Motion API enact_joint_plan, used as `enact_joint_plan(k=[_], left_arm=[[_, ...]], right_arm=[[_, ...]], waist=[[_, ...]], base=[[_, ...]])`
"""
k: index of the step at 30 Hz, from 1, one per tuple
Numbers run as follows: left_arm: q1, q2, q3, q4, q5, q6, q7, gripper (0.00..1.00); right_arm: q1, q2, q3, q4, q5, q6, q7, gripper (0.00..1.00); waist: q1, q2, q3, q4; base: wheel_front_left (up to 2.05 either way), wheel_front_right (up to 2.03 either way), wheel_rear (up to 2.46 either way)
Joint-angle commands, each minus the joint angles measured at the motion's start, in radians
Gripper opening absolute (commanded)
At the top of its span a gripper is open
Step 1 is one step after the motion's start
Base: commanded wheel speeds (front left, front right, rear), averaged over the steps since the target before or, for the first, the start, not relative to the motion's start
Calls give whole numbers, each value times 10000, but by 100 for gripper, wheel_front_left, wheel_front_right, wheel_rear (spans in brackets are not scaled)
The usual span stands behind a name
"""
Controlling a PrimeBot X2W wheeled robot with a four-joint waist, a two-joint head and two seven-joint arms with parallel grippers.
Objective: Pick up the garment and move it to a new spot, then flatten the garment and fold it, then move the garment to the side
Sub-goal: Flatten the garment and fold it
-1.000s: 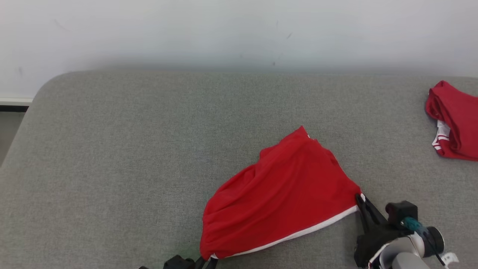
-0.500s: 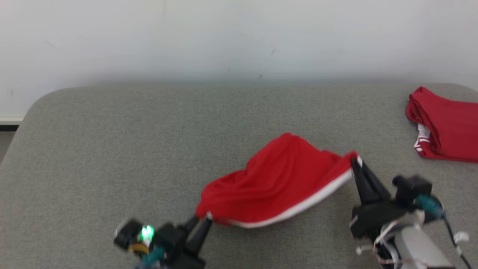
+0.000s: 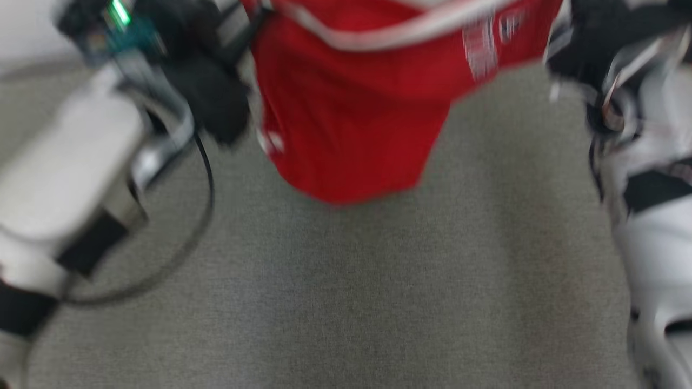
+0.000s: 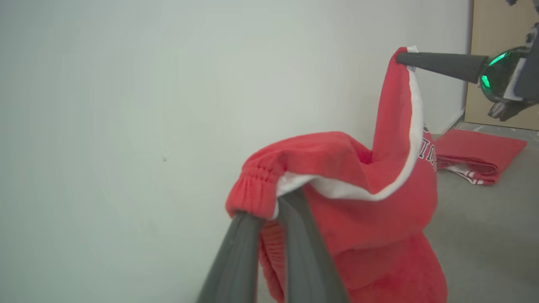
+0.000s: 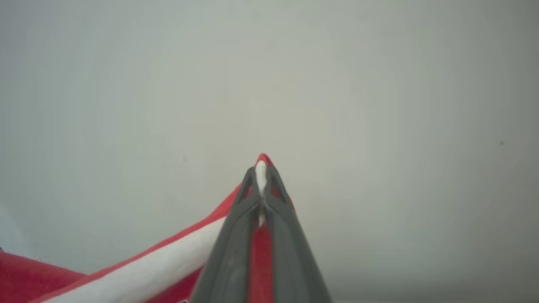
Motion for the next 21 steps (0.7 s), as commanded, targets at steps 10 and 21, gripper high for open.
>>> enact_joint_plan(k=[10, 21], left_arm=[[-5438, 228, -1145, 1870, -1262, 30, 141, 0], [-8713, 201, -2387, 3674, -2223, 30, -232, 0]], right_arm=[[-5607, 659, -365, 2098, -539, -30, 336, 0], [-9146, 1167, -834, 4182, -1491, -30, -225, 0]], waist=[[-2, -2, 3273, -527], [-2, -2, 4243, -850]], base=[[0, 0, 0], [0, 0, 0]])
